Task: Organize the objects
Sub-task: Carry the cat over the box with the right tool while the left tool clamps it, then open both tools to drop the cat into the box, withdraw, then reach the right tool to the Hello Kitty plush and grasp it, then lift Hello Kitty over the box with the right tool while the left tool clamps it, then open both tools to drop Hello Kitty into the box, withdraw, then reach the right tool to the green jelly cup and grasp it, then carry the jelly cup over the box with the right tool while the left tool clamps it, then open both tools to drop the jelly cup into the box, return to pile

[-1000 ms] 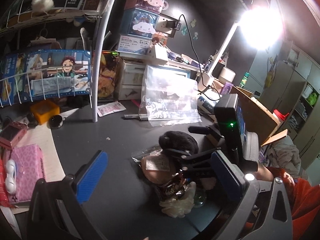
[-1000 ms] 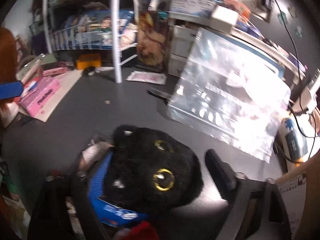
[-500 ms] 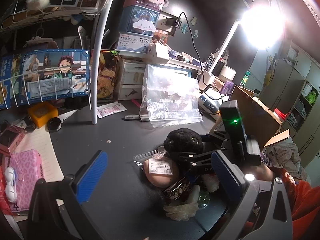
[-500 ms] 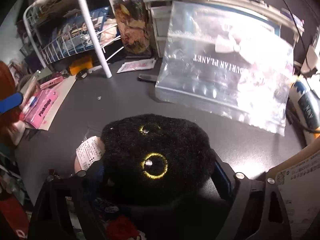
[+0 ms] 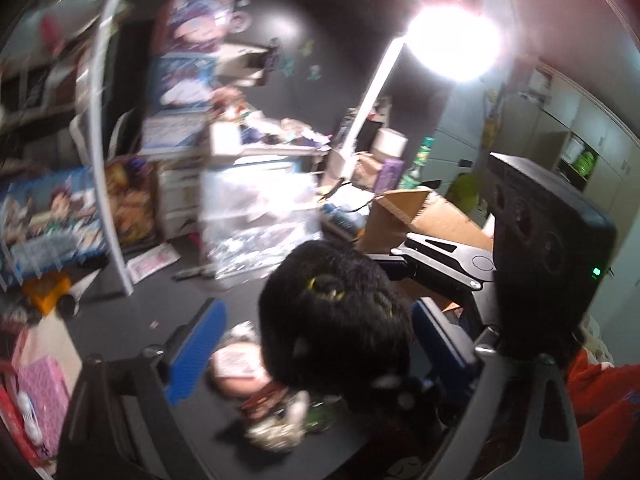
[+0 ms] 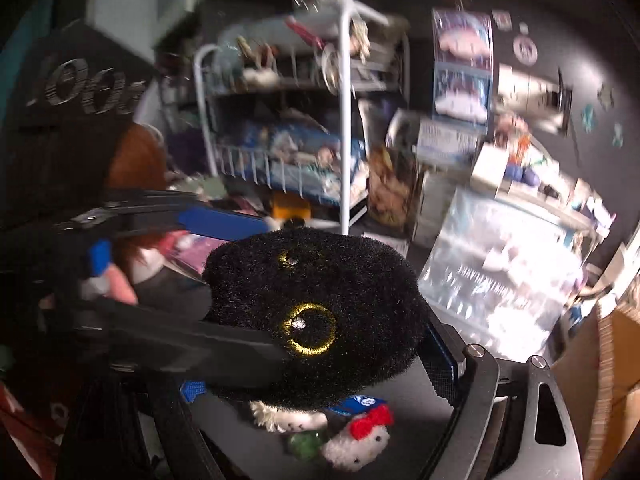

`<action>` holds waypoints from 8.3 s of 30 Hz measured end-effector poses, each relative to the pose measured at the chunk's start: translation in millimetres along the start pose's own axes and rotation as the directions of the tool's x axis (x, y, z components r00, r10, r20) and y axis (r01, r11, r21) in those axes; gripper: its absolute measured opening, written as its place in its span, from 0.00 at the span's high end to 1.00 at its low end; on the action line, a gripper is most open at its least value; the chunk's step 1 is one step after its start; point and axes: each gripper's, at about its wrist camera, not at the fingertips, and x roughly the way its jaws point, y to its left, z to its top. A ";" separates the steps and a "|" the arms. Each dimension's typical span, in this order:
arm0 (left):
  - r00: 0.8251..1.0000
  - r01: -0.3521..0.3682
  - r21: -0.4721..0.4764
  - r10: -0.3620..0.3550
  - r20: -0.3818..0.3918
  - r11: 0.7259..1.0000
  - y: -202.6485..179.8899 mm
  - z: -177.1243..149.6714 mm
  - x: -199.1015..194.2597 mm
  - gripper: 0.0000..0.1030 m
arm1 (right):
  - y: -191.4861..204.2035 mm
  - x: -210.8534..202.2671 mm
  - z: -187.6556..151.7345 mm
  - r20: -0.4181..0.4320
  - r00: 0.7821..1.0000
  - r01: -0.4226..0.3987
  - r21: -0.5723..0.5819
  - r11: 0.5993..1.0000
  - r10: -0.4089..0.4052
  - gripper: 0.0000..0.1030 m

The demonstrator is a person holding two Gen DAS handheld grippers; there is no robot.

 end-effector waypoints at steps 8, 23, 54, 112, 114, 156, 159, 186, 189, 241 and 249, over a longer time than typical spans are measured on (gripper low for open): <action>0.996 0.081 0.105 -0.078 -0.030 0.991 -77.6 57.4 45.5 0.39 | -63.7 -73.6 -2.7 0.024 0.994 0.101 0.031 0.994 -0.102 0.19; 0.961 0.197 0.093 -0.174 -0.214 0.976 -134.6 109.6 170.2 0.18 | -184.5 -108.7 -30.3 -0.146 0.972 0.209 0.174 0.962 -0.184 0.11; 0.957 -0.236 -0.135 0.254 0.141 0.962 22.3 -37.2 -21.4 0.09 | 11.7 -35.9 -42.2 0.003 0.995 -0.099 0.060 0.993 0.099 0.00; 0.989 0.145 0.000 -0.145 -0.005 0.990 -86.3 55.0 64.2 0.66 | -65.4 -104.5 -21.9 0.089 0.991 0.099 0.015 0.995 -0.100 0.65; 0.988 0.153 0.014 -0.153 -0.023 0.988 -97.2 67.0 79.0 0.68 | -81.9 -111.5 -23.1 0.076 0.991 0.110 0.040 0.993 -0.113 0.65; 0.989 -0.104 -0.004 0.104 0.102 0.995 -61.9 50.5 21.8 0.17 | -75.1 -118.0 -18.3 0.005 0.999 0.046 0.084 0.995 -0.047 0.31; 0.977 -0.161 -0.043 0.166 0.132 0.986 -42.3 27.8 3.2 0.16 | -38.0 -101.7 -18.7 0.019 1.000 -0.015 0.041 0.999 0.015 0.31; 0.968 -0.244 -0.293 0.249 -0.020 0.925 58.8 -125.6 3.8 0.15 | 18.0 52.2 -121.9 -0.241 0.968 0.085 0.063 0.994 -0.068 0.54; 0.968 -0.243 -0.293 0.249 -0.020 0.925 57.9 -126.3 3.5 0.15 | 19.1 56.5 -123.1 -0.254 0.964 0.091 0.050 0.995 -0.075 0.64; 0.949 0.253 0.067 -0.234 -0.213 0.965 -123.4 96.7 143.3 0.63 | -120.4 -132.4 -44.5 0.045 0.951 0.307 -0.048 0.950 -0.305 0.70; 0.924 0.277 0.036 -0.256 -0.284 0.960 -128.9 101.1 184.4 0.63 | -153.5 -123.7 -54.0 -0.071 0.958 0.277 -0.011 0.961 -0.277 0.70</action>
